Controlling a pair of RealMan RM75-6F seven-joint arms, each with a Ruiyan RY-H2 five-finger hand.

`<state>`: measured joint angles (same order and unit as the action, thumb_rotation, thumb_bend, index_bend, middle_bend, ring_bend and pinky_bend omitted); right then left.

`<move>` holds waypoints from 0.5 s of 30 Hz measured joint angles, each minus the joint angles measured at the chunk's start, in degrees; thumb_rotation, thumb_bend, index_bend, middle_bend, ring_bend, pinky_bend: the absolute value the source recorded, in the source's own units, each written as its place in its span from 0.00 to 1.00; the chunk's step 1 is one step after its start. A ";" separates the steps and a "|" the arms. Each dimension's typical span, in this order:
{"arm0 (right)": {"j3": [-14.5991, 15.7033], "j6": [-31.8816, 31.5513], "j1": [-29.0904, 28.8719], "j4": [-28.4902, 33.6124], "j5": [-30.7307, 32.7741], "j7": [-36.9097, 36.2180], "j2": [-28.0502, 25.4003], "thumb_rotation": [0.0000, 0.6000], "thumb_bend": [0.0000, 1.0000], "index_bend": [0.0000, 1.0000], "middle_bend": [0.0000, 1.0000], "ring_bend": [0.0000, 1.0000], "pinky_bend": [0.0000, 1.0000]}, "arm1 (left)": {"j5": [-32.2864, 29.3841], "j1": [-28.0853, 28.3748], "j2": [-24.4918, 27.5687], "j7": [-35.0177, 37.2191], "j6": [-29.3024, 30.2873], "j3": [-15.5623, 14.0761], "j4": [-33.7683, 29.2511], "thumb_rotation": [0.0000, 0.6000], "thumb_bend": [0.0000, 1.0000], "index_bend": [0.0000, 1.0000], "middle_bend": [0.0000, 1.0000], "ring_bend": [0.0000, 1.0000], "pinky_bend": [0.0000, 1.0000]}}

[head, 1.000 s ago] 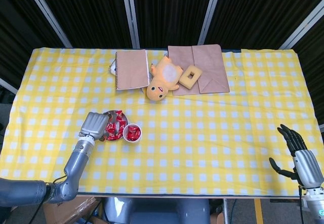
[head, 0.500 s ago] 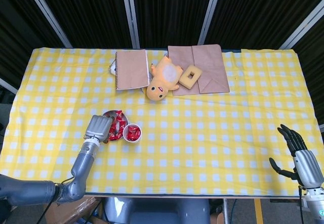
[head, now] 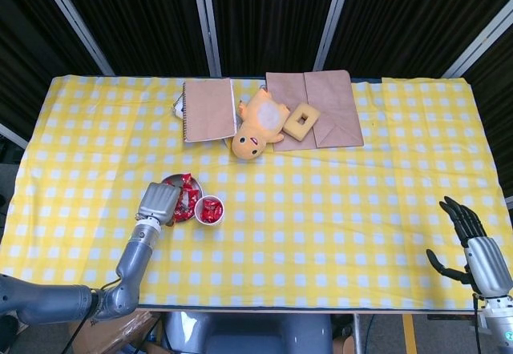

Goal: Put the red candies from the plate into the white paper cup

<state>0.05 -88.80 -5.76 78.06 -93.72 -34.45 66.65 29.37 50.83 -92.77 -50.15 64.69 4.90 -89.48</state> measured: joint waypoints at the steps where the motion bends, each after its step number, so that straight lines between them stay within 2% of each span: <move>1: 0.00 0.00 0.00 0.01 0.00 0.02 0.00 1.00 0.42 0.00 0.00 0.00 0.00 | 0.05 -0.03 -0.05 -0.04 0.00 0.03 0.10 1.00 0.30 0.44 0.45 0.94 0.96; 15: -0.01 -0.11 0.03 -0.01 -0.02 -0.03 0.00 1.00 0.42 0.00 0.00 0.00 0.00 | 1.55 -0.39 -0.32 -0.17 0.40 0.39 0.51 1.00 0.39 0.48 0.52 0.94 0.96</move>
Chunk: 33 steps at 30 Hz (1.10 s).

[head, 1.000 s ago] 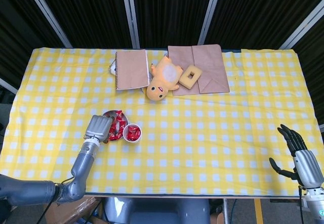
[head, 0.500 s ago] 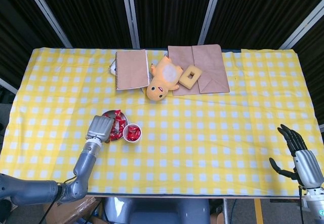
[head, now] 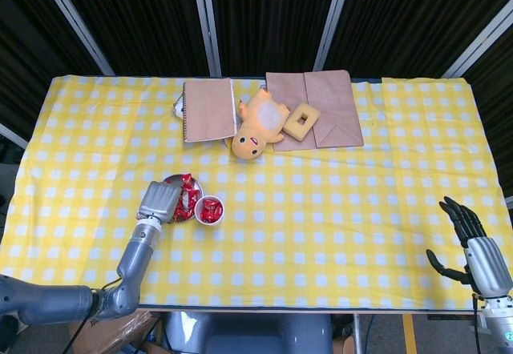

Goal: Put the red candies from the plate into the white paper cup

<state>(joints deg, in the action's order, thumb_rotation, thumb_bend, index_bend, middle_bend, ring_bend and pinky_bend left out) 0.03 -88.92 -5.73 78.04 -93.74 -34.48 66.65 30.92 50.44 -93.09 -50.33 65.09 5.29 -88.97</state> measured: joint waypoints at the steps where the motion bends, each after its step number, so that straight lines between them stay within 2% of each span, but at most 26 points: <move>1: 0.00 0.00 0.00 0.01 0.00 -0.03 -0.01 1.00 0.42 0.00 0.00 0.00 0.00 | -0.01 -0.02 0.11 -0.10 0.04 0.05 -0.03 1.00 0.39 0.48 0.52 0.94 0.96; 23: 0.06 0.09 -0.04 0.02 -0.06 0.26 0.07 1.00 0.42 0.00 0.00 0.00 0.00 | 1.50 -1.33 4.13 1.63 0.64 1.43 -2.15 1.00 0.41 0.50 0.53 0.94 0.96; 33: 0.01 0.19 -0.07 0.00 0.07 0.30 0.08 1.00 0.42 0.00 0.00 0.00 0.00 | 3.30 -0.43 7.41 1.78 2.07 4.10 -8.12 1.00 0.40 0.49 0.53 0.94 0.96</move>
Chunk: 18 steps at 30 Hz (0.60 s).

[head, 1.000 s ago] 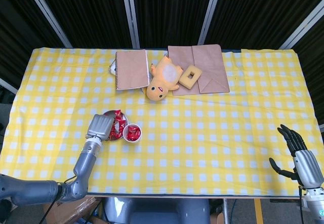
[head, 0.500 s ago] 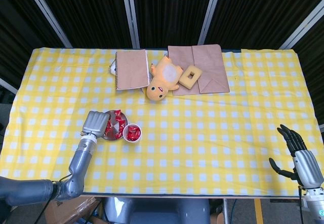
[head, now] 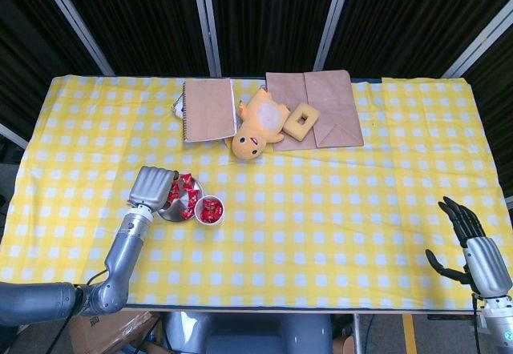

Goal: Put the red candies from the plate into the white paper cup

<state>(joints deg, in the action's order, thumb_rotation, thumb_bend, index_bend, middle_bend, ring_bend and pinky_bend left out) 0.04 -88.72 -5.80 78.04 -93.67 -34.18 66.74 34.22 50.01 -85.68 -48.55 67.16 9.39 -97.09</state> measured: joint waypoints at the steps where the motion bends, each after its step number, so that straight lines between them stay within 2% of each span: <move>1: -0.01 0.01 0.00 0.00 0.02 0.01 0.00 1.00 0.42 0.00 0.00 0.00 0.00 | 0.18 0.30 0.35 -0.20 0.21 0.39 -1.03 1.00 0.40 0.49 0.53 0.94 0.96; 7: 0.00 -0.20 0.04 0.07 -0.11 -0.03 -0.06 1.00 0.42 0.00 0.00 0.00 0.00 | 0.62 2.40 0.89 -2.37 1.27 1.74 -5.49 1.00 0.41 0.49 0.53 0.94 0.96; 18: -0.06 -0.31 0.04 0.03 -0.12 -0.54 -0.18 1.00 0.42 0.00 0.00 0.00 0.00 | -0.78 5.48 -2.53 -5.64 2.46 1.92 -7.36 1.00 0.40 0.49 0.53 0.94 0.96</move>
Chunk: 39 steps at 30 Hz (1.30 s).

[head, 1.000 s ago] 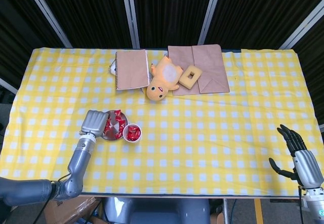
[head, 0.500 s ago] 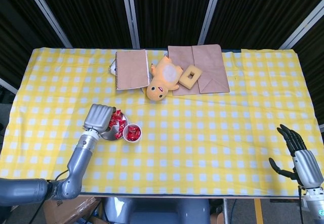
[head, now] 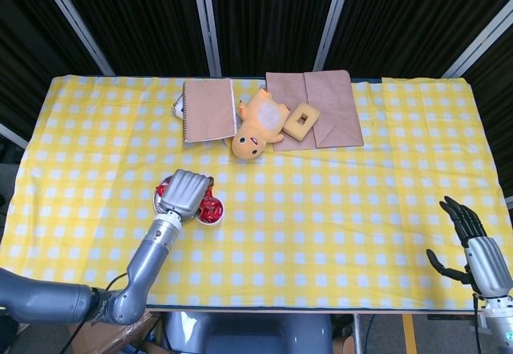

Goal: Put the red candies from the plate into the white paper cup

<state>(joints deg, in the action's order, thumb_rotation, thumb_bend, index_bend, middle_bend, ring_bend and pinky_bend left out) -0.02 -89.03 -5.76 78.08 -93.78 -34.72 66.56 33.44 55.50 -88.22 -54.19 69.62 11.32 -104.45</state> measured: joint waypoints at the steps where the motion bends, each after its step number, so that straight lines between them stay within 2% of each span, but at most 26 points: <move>1: 0.00 -0.03 0.00 0.00 -0.04 -0.02 0.00 1.00 0.42 0.00 0.00 0.00 0.00 | -0.18 0.27 -0.25 -0.43 0.06 -0.11 -0.07 1.00 0.40 0.49 0.53 0.94 0.96; 11: 0.03 -0.38 0.07 0.07 -0.25 -0.33 -0.08 1.00 0.42 0.00 0.00 0.00 0.00 | -2.35 1.86 -1.83 -2.32 0.35 -0.97 -0.38 1.00 0.40 0.46 0.50 0.94 0.96; 26: 0.05 -0.38 0.06 0.08 -0.26 -0.06 0.00 1.00 0.42 0.00 0.00 0.00 0.00 | -2.70 1.97 -0.05 -0.69 0.33 -1.24 -1.46 1.00 0.36 0.43 0.46 0.94 0.96; 32: 0.04 -0.34 0.04 0.09 -0.22 -0.06 0.01 1.00 0.42 0.00 0.00 0.00 0.00 | -0.86 1.43 0.66 1.94 0.66 -0.73 -1.96 1.00 0.34 0.38 0.41 0.94 0.96; 39: 0.08 -0.32 0.07 -0.01 -0.18 -0.15 -0.02 1.00 0.42 0.00 0.00 0.00 0.00 | 0.75 0.04 2.86 4.51 1.45 -0.47 -2.51 1.00 0.27 0.29 0.34 0.92 0.96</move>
<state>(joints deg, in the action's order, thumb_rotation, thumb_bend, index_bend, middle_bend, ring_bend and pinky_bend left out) 0.06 -89.35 -5.69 78.07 -93.97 -34.87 66.54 34.19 55.54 -85.36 -49.67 71.08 10.85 -106.96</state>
